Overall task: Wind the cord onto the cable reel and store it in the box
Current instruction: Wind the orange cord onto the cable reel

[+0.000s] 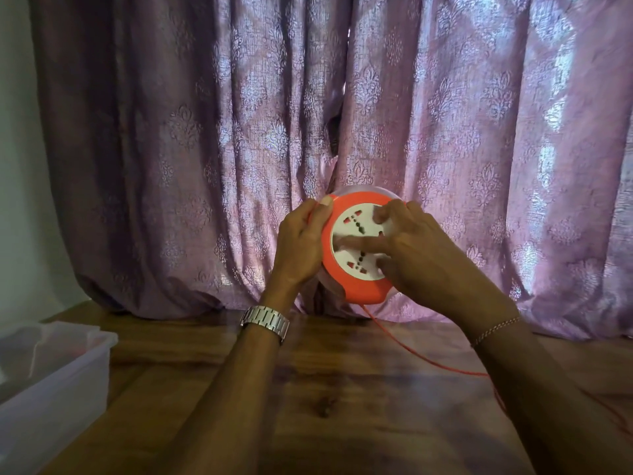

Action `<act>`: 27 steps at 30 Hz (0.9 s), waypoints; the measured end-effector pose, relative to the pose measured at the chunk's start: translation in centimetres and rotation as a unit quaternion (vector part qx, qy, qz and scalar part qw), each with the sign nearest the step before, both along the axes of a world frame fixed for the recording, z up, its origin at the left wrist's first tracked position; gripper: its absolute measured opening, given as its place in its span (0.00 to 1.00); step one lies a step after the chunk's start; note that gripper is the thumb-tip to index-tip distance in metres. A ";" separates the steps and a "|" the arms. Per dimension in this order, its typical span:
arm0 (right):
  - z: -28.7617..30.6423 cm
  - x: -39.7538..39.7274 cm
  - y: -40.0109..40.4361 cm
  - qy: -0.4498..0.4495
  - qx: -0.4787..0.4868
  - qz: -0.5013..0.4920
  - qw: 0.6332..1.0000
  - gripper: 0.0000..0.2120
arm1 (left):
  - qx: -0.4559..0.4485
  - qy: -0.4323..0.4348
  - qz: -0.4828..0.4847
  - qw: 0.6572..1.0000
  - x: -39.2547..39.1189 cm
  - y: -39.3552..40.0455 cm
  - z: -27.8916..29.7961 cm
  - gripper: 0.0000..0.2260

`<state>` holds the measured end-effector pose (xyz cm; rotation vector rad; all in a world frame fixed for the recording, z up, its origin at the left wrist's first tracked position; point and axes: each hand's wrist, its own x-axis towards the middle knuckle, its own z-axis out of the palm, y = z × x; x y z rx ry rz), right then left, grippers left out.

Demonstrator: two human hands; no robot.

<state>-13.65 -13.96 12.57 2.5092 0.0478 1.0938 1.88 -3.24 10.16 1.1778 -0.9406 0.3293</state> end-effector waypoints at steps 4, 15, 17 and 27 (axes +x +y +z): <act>0.2 -0.6 0.3 -0.029 0.042 -0.032 0.998 0.29 | 0.006 -0.014 0.009 1.000 -0.3 -0.4 -0.1 0.29; -0.5 -0.5 1.2 -0.160 0.063 -0.044 0.984 0.31 | 0.005 -0.024 0.038 0.999 -0.6 -0.3 -0.1 0.26; -0.2 -0.6 1.0 -0.145 0.049 -0.046 0.987 0.30 | 0.002 -0.019 0.034 0.999 -0.6 -0.3 -0.1 0.28; 0.6 -1.2 0.3 0.008 -0.008 0.052 0.999 0.20 | 0.011 -0.027 0.047 0.998 -0.4 -0.4 -0.1 0.27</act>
